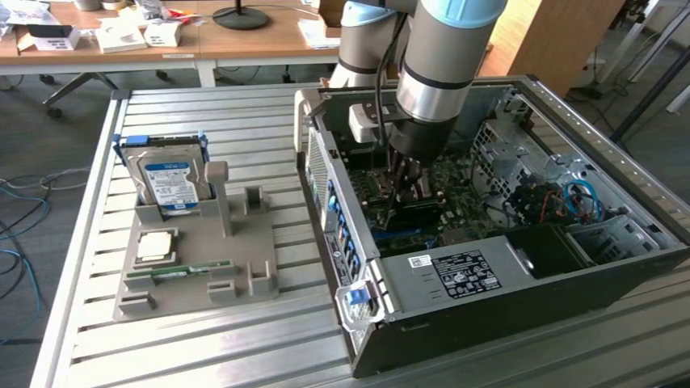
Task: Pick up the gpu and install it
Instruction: 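Press down on the gpu until it lock into place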
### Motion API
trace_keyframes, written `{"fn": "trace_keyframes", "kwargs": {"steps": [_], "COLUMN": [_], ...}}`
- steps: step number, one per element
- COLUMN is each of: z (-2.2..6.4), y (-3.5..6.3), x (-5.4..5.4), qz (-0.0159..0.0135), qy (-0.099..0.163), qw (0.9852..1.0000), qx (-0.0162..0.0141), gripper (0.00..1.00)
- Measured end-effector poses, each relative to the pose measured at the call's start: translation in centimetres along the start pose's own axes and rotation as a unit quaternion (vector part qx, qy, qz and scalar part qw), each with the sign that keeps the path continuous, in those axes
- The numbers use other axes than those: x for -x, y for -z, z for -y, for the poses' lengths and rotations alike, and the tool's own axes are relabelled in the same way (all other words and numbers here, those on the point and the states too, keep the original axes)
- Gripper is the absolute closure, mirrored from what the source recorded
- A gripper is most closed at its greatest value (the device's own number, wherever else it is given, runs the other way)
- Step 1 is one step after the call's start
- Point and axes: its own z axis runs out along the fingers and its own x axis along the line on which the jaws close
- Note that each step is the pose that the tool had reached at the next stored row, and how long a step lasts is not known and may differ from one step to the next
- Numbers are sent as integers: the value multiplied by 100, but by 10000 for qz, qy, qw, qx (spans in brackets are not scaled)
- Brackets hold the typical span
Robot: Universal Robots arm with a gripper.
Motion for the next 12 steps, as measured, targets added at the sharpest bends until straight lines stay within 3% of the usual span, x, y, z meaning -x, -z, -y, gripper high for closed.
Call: {"fn": "trace_keyframes", "kwargs": {"steps": [12], "z": [-1], "y": [-14], "x": [-1], "qz": [-1], "qy": [0], "qw": [10000], "qx": [1], "gripper": [89]}}
